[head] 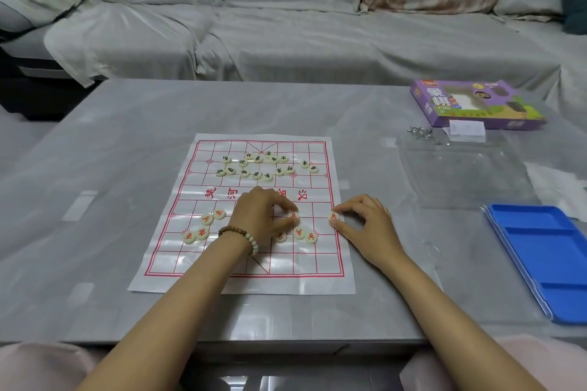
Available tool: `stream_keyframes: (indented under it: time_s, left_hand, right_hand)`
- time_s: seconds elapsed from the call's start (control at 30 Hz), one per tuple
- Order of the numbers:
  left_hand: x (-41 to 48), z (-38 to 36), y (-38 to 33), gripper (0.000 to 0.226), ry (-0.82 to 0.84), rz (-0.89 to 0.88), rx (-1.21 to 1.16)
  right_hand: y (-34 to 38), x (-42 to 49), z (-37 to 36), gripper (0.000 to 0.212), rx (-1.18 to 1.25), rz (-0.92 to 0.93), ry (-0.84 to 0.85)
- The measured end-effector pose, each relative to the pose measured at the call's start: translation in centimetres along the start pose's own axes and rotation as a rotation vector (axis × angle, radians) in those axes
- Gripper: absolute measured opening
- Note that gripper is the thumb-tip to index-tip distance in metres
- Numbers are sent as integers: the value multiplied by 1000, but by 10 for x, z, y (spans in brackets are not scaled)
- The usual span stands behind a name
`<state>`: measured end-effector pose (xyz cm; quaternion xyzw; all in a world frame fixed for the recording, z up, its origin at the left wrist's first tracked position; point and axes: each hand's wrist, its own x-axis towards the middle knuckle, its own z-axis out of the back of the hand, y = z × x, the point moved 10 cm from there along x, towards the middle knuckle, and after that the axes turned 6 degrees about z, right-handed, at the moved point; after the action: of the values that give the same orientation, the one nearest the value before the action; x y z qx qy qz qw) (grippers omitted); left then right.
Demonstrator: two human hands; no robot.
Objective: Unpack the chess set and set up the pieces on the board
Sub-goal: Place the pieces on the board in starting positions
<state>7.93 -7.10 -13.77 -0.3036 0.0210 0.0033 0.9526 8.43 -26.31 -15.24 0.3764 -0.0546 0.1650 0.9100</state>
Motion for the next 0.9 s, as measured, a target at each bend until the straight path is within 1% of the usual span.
stream_keyframes:
  time_s: [0.8, 0.9]
  left_hand:
    - [0, -1, 7, 32, -12, 7, -35]
    - [-1, 1, 8, 28, -11, -14, -51]
  right_hand:
    - [-1, 0, 0, 26, 1, -10, 8]
    - [0, 0, 0, 25, 16, -9, 8]
